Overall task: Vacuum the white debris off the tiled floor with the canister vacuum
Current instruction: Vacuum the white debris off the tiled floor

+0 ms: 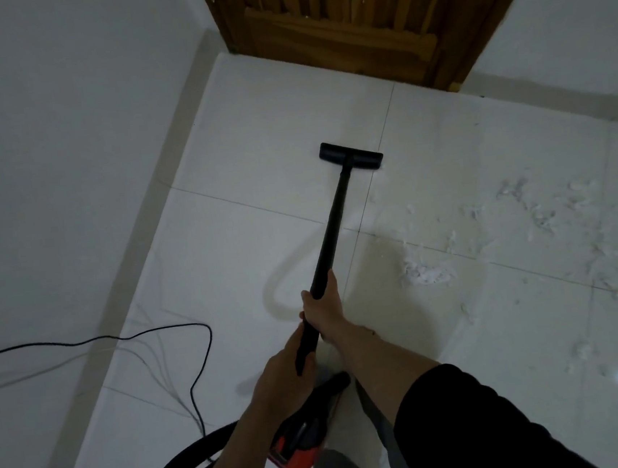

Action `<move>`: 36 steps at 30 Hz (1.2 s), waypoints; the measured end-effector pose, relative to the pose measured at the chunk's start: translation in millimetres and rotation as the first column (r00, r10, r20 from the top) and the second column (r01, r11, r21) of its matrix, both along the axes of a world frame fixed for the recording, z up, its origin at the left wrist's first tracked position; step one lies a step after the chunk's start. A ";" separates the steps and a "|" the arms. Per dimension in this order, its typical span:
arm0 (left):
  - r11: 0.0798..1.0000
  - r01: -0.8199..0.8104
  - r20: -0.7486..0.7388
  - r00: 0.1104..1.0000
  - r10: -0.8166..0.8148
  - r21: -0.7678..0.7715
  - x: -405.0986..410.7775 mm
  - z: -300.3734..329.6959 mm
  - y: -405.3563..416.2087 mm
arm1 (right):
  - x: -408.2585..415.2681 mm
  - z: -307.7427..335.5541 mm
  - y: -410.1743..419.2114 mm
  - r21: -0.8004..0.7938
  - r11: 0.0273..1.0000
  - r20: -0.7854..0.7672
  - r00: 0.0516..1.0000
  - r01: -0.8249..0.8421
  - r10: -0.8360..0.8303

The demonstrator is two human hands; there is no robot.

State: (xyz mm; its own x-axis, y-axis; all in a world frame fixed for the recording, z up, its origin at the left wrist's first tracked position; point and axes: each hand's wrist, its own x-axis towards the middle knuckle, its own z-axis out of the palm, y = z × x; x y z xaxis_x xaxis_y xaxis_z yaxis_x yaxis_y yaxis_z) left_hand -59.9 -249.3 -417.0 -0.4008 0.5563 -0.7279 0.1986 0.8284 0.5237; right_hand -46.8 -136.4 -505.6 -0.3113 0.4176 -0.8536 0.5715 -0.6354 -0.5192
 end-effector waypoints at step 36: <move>0.998 0.024 -0.013 1.000 -0.023 0.058 -91.5 -48.1 189.6 | -87.7 -33.9 194.7 0.082 0.994 -0.053 0.996 0.076 -0.072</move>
